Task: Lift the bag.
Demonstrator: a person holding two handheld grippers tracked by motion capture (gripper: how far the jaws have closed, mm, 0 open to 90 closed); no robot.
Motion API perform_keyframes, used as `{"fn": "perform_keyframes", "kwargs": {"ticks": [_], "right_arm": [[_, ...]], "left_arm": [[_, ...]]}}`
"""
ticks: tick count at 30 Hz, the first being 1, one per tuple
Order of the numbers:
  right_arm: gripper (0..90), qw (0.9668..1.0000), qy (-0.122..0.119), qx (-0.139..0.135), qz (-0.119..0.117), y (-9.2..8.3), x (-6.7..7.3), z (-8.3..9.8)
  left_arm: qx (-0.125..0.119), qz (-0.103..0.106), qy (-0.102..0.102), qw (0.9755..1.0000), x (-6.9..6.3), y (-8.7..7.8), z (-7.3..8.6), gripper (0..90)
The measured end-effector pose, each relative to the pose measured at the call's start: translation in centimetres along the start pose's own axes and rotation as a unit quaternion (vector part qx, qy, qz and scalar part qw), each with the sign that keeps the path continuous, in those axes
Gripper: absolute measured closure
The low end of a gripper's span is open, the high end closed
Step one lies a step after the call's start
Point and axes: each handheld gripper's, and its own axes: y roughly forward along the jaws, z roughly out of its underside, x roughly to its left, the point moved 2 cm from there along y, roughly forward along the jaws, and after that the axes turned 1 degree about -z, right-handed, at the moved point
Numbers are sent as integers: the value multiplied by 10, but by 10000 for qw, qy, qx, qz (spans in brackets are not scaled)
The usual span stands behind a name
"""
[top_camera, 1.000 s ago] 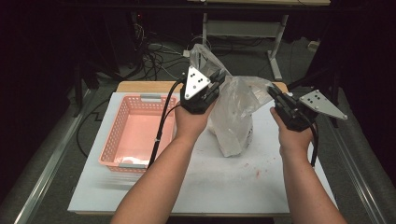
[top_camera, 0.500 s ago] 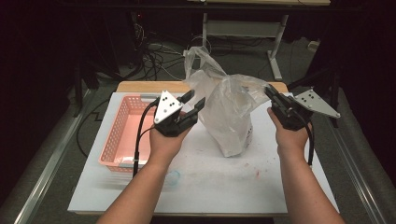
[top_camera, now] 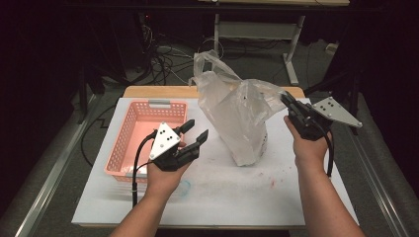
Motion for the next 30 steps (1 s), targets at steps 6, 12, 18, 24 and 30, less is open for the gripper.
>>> {"fn": "perform_keyframes", "kwargs": {"ticks": [6, 12, 18, 24, 30], "right_arm": [[900, 10000, -8, -1, -29, -6, 0, 2], [900, 10000, -13, -29, -78, -13, 3, 0], [882, 9999, -44, 10, -124, -15, 5, 0], [822, 9996, -89, -32, -261, -21, 10, -3], [695, 9989, -79, 92, -454, -32, 13, 2]], "left_arm": [[387, 126, -229, 9989, -5, 7, 26, 353], [600, 273, -350, 9972, -13, 18, 46, 196], [820, 508, -195, 9951, -27, 23, 56, 105], [1135, 741, -133, 9907, -36, 31, 68, 0], [1200, 733, -191, 9899, -37, 34, 74, 0]]}}
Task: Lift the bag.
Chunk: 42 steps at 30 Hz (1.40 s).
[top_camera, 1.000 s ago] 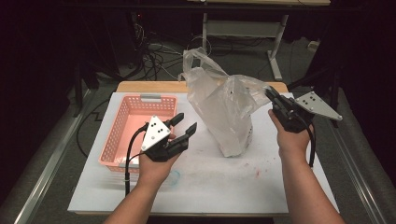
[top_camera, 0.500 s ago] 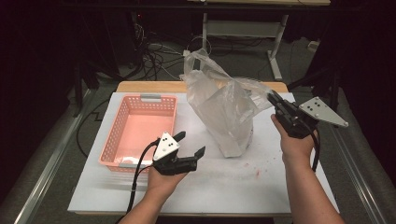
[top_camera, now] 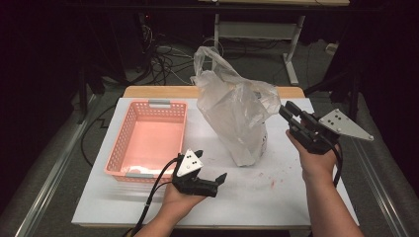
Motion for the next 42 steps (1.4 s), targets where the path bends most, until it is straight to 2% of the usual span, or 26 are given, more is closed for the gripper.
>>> {"fn": "perform_keyframes", "kwargs": {"ticks": [8, 11, 17, 20, 26, 31, 35, 42], "right_arm": [[467, 9984, 103, 517, -224, -4, 3, 26], [368, 9971, 54, 707, -278, -6, 5, 41], [170, 9942, 125, 1030, -292, -14, 10, 73], [130, 9914, 159, 1254, -345, -18, 13, 92], [0, 9878, 312, 1505, -243, -29, 13, 120], [0, 9836, 281, 1760, -258, -41, 12, 137], [0, 9830, 387, 1788, -178, -51, 10, 146], [0, 9836, 352, 1758, -175, -52, 7, 148]], "left_arm": [[66, 5, 11, 10000, -2, 7, 5, 0], [98, 39, 50, 9999, -4, 8, 7, 0], [205, 86, 45, 9997, -5, 13, 12, 0], [230, 102, 59, 9997, -7, 16, 15, 0], [235, 96, 81, 9996, -7, 19, 21, 0], [270, 108, 62, 9996, -7, 21, 27, 0], [214, 87, 60, 9997, -6, 20, 30, 0], [131, 56, -67, 9999, -5, 19, 32, 0]]}}
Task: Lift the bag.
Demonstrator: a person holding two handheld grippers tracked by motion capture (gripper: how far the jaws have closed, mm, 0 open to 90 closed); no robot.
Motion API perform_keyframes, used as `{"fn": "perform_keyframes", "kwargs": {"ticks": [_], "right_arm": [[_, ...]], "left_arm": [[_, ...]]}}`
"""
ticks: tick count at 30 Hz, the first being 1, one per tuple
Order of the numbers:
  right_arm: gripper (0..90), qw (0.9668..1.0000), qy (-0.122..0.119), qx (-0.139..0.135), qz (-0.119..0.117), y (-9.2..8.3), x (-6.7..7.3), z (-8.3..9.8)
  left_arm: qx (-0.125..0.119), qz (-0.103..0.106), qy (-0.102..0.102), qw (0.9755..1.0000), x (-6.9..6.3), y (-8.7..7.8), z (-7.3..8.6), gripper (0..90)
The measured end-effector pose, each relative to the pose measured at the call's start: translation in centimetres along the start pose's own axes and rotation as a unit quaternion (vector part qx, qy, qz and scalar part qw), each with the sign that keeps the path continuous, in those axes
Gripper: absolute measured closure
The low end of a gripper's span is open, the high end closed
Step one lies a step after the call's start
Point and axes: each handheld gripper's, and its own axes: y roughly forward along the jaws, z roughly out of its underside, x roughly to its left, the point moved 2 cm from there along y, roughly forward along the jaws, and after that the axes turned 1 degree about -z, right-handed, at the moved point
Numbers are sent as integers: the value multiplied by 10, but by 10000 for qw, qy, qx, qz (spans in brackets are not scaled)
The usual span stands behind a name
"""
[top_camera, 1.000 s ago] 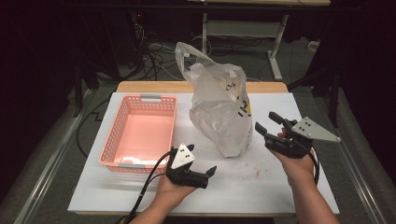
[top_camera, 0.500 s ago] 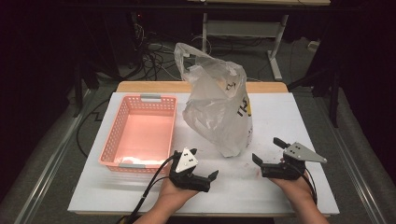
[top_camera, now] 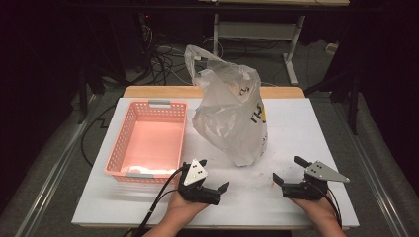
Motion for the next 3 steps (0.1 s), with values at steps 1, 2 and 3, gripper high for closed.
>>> {"fn": "perform_keyframes", "kwargs": {"ticks": [1, 2, 3], "right_arm": [[0, 10000, 8, -11, -13, 0, 0, 0], [0, 10000, 51, -24, -3, 0, 0, 0], [0, 10000, 60, -28, 0, -1, -1, 0]], "left_arm": [[-16, -4, -41, 10000, 0, 0, 0, 0], [-15, -7, -59, 10000, 1, -1, 0, 0], [-20, -20, -65, 10000, 1, -2, 0, 0]]}}
